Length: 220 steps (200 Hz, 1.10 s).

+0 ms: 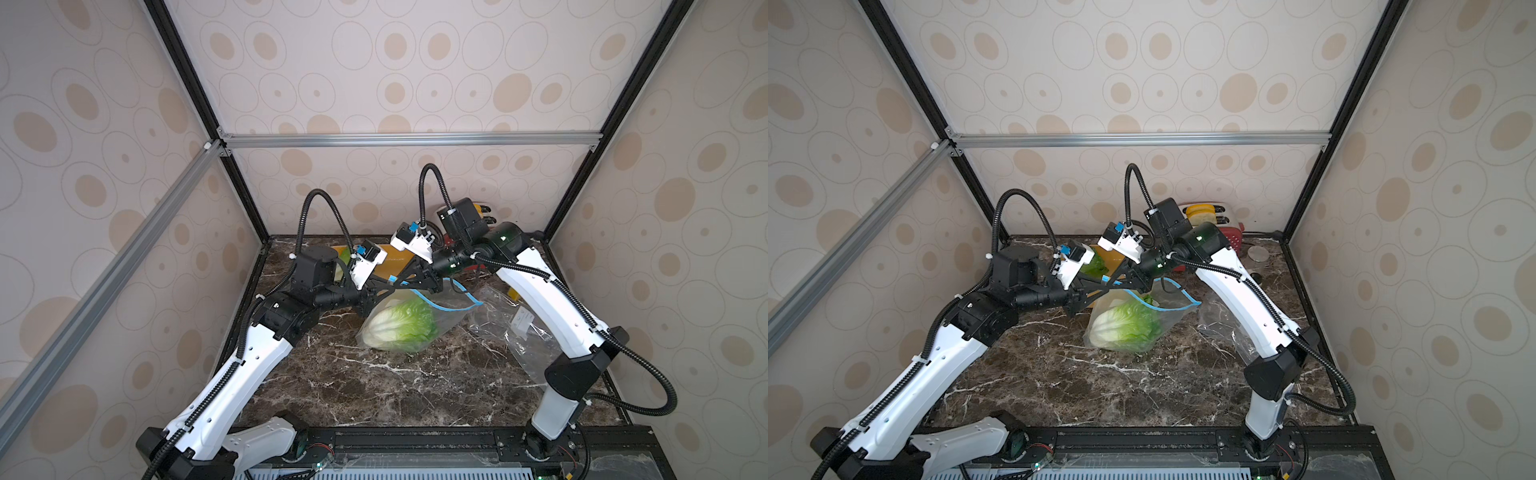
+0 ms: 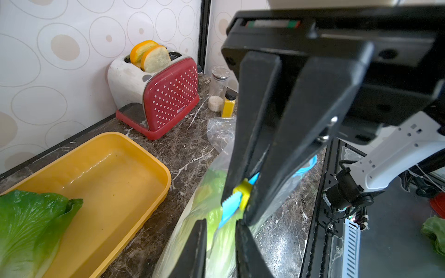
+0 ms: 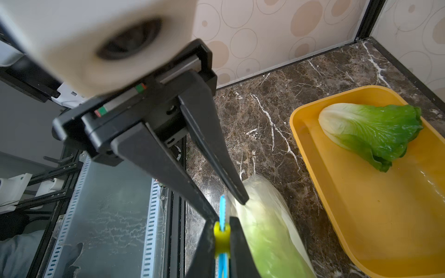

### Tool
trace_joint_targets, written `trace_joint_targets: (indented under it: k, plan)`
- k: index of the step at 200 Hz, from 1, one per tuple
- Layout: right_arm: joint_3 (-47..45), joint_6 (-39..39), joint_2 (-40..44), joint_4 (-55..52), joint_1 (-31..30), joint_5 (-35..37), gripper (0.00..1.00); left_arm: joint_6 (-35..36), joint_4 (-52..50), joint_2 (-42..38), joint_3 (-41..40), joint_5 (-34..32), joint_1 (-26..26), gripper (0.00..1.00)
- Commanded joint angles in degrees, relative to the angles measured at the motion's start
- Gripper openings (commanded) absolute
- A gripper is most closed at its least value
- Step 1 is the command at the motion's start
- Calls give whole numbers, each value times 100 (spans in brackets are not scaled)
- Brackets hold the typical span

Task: Put the chinese cabbages into a zipper bag and zip it
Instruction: Zip the zipper on the zipper food storage bag.

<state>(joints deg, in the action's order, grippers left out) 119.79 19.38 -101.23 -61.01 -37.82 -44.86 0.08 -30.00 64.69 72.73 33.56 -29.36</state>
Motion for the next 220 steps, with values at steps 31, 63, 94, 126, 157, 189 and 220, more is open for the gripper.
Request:
trace_joint_targets:
  k: [31,63,94,126,157,189,220]
  plan:
    - [157,181,30,-165,-15,-196,0,386,37,210,379,468,-17,21]
    - [194,189,-6,-209,-14,-143,0,362,197,336,336,674,-15,2]
    - [268,176,-12,-254,1,-20,13,337,297,238,243,564,-9,0]
    - [389,119,33,-248,33,-46,23,334,201,273,259,512,-9,0]
    - [342,144,12,-315,41,-44,19,282,284,212,224,472,-8,0]
    - [253,129,-2,-331,64,-77,17,239,341,174,195,423,-12,0]
    - [206,137,22,-359,72,-10,13,198,360,109,174,297,-11,0]
